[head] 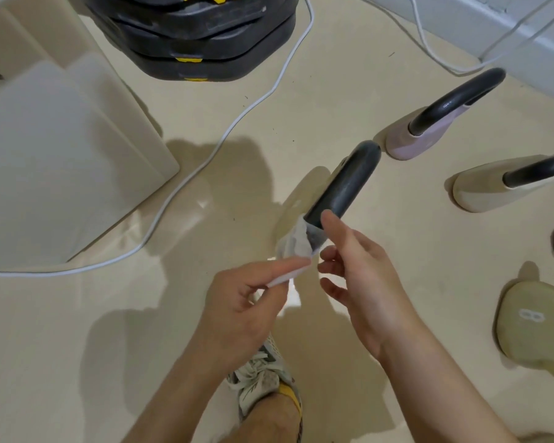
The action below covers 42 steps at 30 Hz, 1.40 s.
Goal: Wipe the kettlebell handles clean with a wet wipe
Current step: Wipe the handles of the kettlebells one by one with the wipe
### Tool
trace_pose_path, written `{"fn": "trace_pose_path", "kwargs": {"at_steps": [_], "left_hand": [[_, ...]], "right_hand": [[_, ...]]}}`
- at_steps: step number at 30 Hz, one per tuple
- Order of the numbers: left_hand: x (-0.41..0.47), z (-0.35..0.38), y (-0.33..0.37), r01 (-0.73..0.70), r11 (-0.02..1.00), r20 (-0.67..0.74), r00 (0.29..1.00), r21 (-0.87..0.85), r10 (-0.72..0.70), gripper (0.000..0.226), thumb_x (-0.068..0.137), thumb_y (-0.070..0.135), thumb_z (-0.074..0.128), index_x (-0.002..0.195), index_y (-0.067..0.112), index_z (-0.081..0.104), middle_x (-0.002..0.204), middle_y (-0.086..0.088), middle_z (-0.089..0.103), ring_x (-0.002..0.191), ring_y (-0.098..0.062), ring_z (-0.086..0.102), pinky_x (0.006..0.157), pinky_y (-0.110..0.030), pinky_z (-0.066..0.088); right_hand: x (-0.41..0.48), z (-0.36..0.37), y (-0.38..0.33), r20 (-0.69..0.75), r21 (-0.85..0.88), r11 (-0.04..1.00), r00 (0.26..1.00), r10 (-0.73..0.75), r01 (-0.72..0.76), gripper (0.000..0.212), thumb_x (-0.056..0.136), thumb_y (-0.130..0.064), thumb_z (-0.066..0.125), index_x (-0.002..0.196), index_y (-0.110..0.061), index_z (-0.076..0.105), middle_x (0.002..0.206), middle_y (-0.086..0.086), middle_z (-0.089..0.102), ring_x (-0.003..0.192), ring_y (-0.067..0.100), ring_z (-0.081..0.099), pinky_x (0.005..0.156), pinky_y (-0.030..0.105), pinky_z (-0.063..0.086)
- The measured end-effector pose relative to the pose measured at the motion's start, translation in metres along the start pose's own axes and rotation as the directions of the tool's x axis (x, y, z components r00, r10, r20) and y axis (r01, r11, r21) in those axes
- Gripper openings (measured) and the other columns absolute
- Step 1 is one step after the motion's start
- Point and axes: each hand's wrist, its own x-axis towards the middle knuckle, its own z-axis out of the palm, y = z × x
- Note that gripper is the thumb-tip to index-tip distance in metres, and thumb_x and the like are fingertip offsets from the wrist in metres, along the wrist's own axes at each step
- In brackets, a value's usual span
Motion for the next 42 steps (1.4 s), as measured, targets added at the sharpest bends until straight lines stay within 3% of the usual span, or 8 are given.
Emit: {"fn": "trace_pose_path", "kwargs": {"at_steps": [5, 9, 15, 19, 27, 31, 36, 42], "left_hand": [[0.007, 0.009, -0.013, -0.344, 0.797, 0.241, 0.937, 0.496, 0.254, 0.02, 0.088, 0.014, 0.047, 0.075, 0.028, 0.041, 0.058, 0.013, 0.038, 0.054, -0.007, 0.035, 0.05, -0.021, 0.028], [0.007, 0.004, -0.01, -0.465, 0.742, 0.34, 0.88, 0.482, 0.33, 0.02, 0.081, 0.011, 0.052, 0.091, 0.024, 0.063, 0.059, 0.009, 0.039, 0.054, -0.009, 0.037, 0.049, -0.026, 0.034], [0.009, 0.004, 0.004, -0.121, 0.94, -0.111, 0.98, 0.318, 0.164, 0.022, 0.089, 0.031, 0.054, 0.108, 0.038, 0.063, 0.093, 0.018, 0.057, 0.089, -0.003, 0.059, 0.074, -0.017, 0.047], [0.031, 0.02, 0.012, -0.004, 0.888, 0.022, 1.0, 0.459, -0.007, 0.05, 0.092, 0.057, 0.037, 0.136, 0.032, 0.043, 0.121, 0.02, 0.054, 0.11, 0.0, 0.052, 0.09, -0.023, 0.044], [0.052, 0.053, -0.009, -0.095, 0.975, -0.199, 0.971, 0.2, 0.136, 0.032, 0.083, 0.029, 0.072, 0.106, 0.044, 0.056, 0.09, 0.029, 0.065, 0.081, 0.003, 0.065, 0.071, -0.011, 0.05], [0.048, 0.061, -0.024, -0.125, 0.984, -0.291, 0.944, 0.123, 0.157, 0.05, 0.08, 0.02, 0.075, 0.115, 0.049, 0.053, 0.095, 0.043, 0.06, 0.085, 0.012, 0.062, 0.071, -0.005, 0.047], [0.05, 0.059, -0.041, -0.115, 0.985, -0.325, 0.933, 0.129, 0.151, 0.052, 0.074, 0.027, 0.07, 0.112, 0.057, 0.05, 0.095, 0.043, 0.06, 0.078, 0.012, 0.061, 0.064, -0.009, 0.049], [0.058, 0.041, -0.037, -0.151, 0.961, -0.173, 0.966, 0.232, 0.193, 0.061, 0.077, 0.009, 0.071, 0.126, 0.04, 0.053, 0.097, 0.034, 0.063, 0.084, 0.004, 0.064, 0.07, -0.008, 0.048]], "right_hand": [[-0.006, 0.011, 0.004, -0.058, -0.147, 0.982, 0.99, -0.132, 0.122, 0.028, 0.074, -0.019, 0.079, 0.097, -0.016, 0.064, 0.073, 0.007, 0.072, 0.072, 0.022, 0.072, 0.077, 0.04, 0.059], [-0.007, 0.002, 0.005, -0.109, -0.243, 0.948, 0.965, -0.239, 0.207, 0.01, 0.076, -0.018, 0.079, 0.081, -0.019, 0.072, 0.07, 0.006, 0.072, 0.067, 0.022, 0.071, 0.068, 0.039, 0.06], [-0.02, 0.003, 0.002, -0.138, -0.373, 0.827, 0.856, -0.498, 0.421, 0.032, 0.097, -0.027, 0.053, 0.07, -0.012, 0.062, 0.06, 0.009, 0.062, 0.055, 0.023, 0.054, 0.052, 0.03, 0.043], [-0.008, 0.003, 0.009, -0.331, -0.118, 0.945, 0.885, -0.327, 0.305, 0.035, 0.097, -0.016, 0.047, 0.064, -0.002, 0.049, 0.059, 0.007, 0.051, 0.055, 0.013, 0.044, 0.056, 0.028, 0.041], [0.015, -0.013, 0.012, -0.327, -0.237, 0.95, 0.904, -0.276, 0.204, 0.012, 0.09, -0.014, 0.052, 0.082, -0.013, 0.061, 0.076, 0.0, 0.067, 0.072, 0.019, 0.066, 0.073, 0.039, 0.053], [0.025, -0.025, -0.015, -0.194, -0.481, 0.769, 0.804, -0.562, 0.421, 0.048, 0.083, -0.002, 0.056, 0.121, -0.027, 0.045, 0.121, -0.003, 0.045, 0.103, 0.009, 0.053, 0.089, 0.029, 0.047], [0.08, -0.046, -0.061, 0.344, -0.815, 0.175, 0.704, -0.621, 0.553, 0.073, 0.067, 0.009, 0.06, 0.135, -0.015, 0.049, 0.137, 0.01, 0.045, 0.126, 0.028, 0.044, 0.105, 0.03, 0.036], [0.104, -0.057, -0.081, 0.358, -0.843, 0.09, 0.68, -0.64, 0.53, 0.035, 0.073, 0.004, 0.066, 0.104, -0.014, 0.068, 0.1, 0.011, 0.065, 0.087, 0.029, 0.059, 0.08, 0.035, 0.046]]}}
